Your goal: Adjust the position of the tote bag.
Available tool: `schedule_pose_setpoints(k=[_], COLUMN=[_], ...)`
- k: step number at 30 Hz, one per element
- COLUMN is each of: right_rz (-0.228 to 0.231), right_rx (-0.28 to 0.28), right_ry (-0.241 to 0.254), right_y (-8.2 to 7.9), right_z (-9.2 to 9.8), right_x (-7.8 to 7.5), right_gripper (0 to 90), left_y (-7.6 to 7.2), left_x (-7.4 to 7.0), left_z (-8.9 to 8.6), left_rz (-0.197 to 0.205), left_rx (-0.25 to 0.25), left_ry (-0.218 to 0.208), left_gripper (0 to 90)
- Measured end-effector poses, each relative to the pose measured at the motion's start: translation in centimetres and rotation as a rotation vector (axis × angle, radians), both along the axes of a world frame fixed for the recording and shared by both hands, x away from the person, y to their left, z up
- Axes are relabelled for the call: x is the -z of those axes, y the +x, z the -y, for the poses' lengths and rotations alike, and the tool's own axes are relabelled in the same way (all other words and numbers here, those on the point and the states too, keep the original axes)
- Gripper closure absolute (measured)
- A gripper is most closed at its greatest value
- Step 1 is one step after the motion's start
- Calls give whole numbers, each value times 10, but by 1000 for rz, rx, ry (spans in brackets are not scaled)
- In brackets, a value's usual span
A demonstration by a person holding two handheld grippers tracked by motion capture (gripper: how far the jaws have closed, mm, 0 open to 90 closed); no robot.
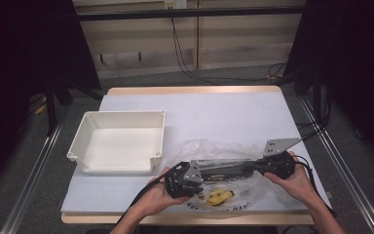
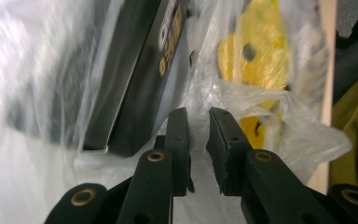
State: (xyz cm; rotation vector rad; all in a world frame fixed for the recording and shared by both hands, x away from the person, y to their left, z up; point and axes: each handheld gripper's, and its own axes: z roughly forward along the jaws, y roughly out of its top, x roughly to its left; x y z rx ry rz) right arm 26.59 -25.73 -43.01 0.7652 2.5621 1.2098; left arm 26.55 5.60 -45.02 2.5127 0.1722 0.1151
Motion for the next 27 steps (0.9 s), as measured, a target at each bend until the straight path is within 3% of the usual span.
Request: schedule_pose_setpoints(k=[11, 18, 19, 27], right_rz=[-13, -33, -42, -84], right_rx=[88, 123, 134, 138], right_ry=[37, 12, -13, -23], right_y=[32, 48, 53, 67], right_z=[17, 22, 21, 19], right_x=[8, 18, 25, 44], right_gripper=[900, 900, 900, 900], left_y=[7, 8, 8, 5], left_x=[11, 11, 12, 13], left_z=[-10, -12, -12, -15], left_rz=[-34, -43, -43, -42], left_rx=[-13, -7, -10, -10], left_ry=[25, 22, 18, 9], left_gripper=[790, 808, 827, 858])
